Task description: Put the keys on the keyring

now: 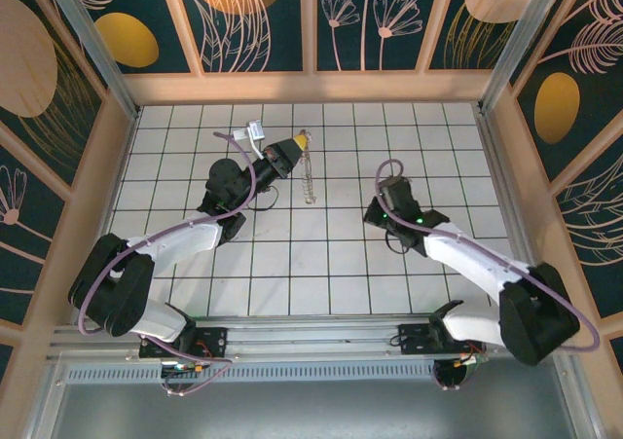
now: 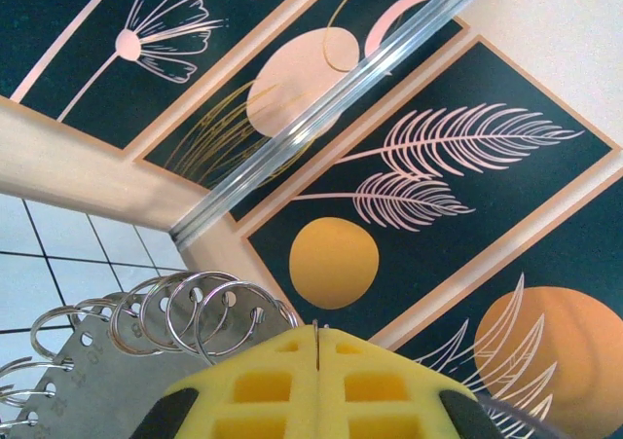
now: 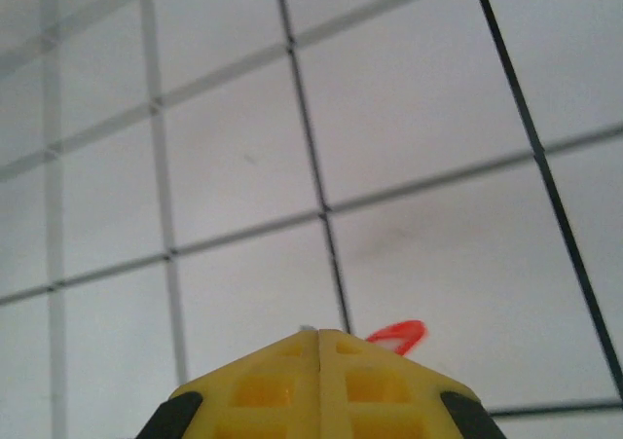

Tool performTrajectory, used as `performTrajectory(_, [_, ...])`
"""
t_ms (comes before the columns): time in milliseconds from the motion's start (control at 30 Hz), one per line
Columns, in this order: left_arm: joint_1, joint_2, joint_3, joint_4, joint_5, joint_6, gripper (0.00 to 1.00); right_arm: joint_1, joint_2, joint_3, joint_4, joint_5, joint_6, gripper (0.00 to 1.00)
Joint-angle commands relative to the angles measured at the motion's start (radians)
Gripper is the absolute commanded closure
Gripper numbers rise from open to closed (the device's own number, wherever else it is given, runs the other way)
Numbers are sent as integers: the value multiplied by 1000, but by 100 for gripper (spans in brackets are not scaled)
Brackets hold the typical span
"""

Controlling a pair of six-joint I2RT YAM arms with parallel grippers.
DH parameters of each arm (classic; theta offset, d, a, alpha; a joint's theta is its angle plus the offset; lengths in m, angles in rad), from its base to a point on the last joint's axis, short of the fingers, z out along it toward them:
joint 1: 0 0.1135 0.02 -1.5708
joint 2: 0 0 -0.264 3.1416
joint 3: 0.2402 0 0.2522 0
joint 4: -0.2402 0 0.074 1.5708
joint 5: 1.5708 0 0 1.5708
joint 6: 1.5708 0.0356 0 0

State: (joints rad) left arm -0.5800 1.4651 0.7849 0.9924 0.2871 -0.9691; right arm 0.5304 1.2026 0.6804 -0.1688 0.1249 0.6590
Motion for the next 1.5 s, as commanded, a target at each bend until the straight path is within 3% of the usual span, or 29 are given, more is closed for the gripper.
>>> performTrajectory(0, [-5,-2,1,94,34,30,100,-74,-53,-37,165,-202,-51,100])
performTrajectory(167, [-5,15,12,133,90,75,100,-167,-93,-47,291,-371,-71,100])
performTrajectory(433, [-4,51,46,177,215,151,100,-245,-92,-52,486,-534,-66,100])
performTrajectory(1033, [-12,116,143,151,409,270,100,-261,-123,-60,879,-694,-21,100])
performTrajectory(1467, [-25,127,182,56,436,356,100,-222,-124,-53,1017,-769,-13,100])
